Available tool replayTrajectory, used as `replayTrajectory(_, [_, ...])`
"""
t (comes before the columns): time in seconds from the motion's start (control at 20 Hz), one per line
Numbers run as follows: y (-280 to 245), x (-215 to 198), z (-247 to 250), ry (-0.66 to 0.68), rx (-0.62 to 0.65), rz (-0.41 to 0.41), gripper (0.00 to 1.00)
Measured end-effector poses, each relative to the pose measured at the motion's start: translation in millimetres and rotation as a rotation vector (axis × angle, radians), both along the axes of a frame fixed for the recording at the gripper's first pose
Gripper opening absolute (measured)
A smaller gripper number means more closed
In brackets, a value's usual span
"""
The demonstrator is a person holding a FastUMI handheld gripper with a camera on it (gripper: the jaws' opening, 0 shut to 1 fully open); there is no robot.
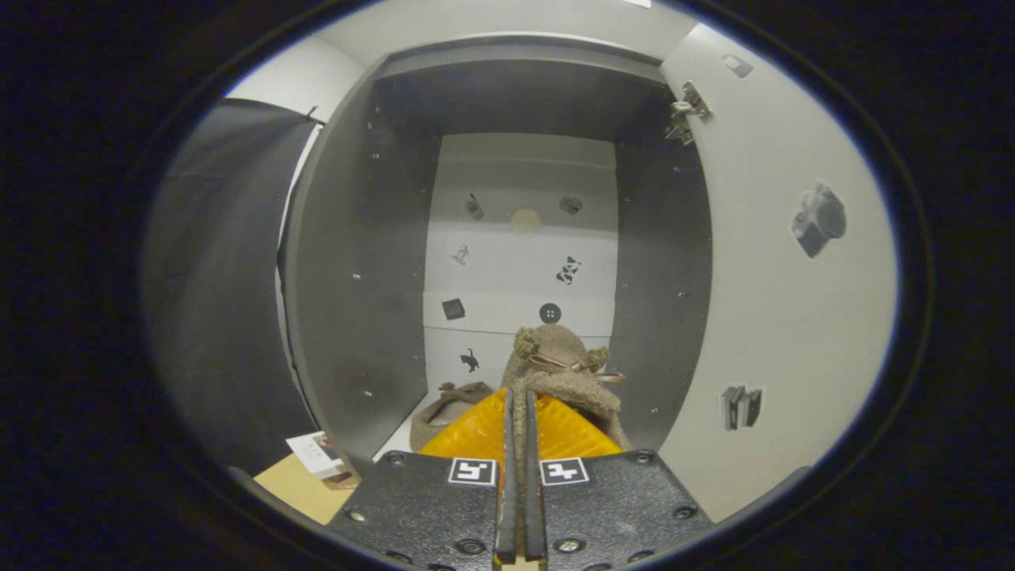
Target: Open the shoe cabinet door, grab the shoes and put them into the shoe cabinet, then close the shoe cabinet door.
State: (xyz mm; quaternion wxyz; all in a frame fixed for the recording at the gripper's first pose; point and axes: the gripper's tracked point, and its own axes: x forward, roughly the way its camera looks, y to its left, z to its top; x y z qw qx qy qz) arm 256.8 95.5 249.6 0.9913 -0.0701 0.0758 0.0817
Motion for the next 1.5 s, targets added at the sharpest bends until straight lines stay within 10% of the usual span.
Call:
replayTrajectory(0.75, [28, 140, -121, 0.232, -0.148, 0.014, 0.07])
replayTrajectory(1.5, [15, 130, -111, 0.214, -0.125, -0.058, 0.27])
